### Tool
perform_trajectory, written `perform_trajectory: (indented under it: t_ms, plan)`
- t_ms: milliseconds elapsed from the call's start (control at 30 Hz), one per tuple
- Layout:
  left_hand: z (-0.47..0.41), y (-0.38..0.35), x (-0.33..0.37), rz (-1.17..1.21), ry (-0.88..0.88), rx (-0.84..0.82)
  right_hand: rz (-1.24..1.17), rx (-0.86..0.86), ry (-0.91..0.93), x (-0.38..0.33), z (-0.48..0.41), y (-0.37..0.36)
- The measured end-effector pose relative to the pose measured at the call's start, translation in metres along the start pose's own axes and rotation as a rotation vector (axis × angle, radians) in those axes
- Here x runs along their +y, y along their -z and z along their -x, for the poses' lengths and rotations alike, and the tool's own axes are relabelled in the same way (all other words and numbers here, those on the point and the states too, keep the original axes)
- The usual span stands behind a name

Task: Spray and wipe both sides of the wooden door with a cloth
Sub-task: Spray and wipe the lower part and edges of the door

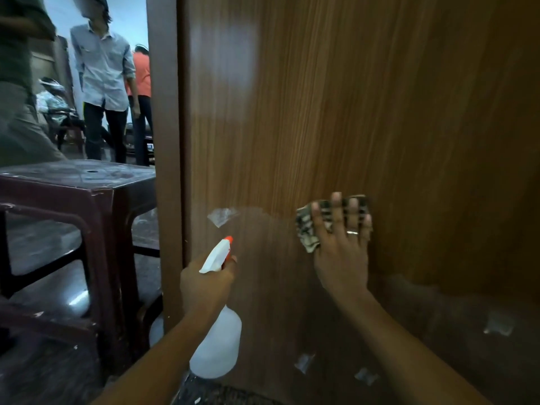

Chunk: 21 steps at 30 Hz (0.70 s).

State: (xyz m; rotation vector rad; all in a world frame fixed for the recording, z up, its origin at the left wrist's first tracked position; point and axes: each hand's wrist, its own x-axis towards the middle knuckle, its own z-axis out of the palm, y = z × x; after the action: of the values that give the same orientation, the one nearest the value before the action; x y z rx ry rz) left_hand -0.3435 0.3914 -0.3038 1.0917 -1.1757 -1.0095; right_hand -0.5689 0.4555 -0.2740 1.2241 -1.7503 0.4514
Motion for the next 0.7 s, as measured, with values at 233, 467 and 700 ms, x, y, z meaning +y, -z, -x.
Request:
perform_trajectory:
  t_ms: [233, 467, 700]
  plan:
    - [-0.009, 0.011, -0.004, -0.016, -0.050, 0.007, 0.124, -0.039, 0.395, 0.017, 0.028, -0.026]
    - [-0.013, 0.020, -0.011, -0.013, -0.042, 0.028, -0.015, 0.046, 0.086, -0.058, -0.019, -0.015]
    - [-0.022, 0.031, -0.010, 0.010, -0.035, 0.061, 0.067, -0.104, 0.555, -0.073, 0.008, -0.042]
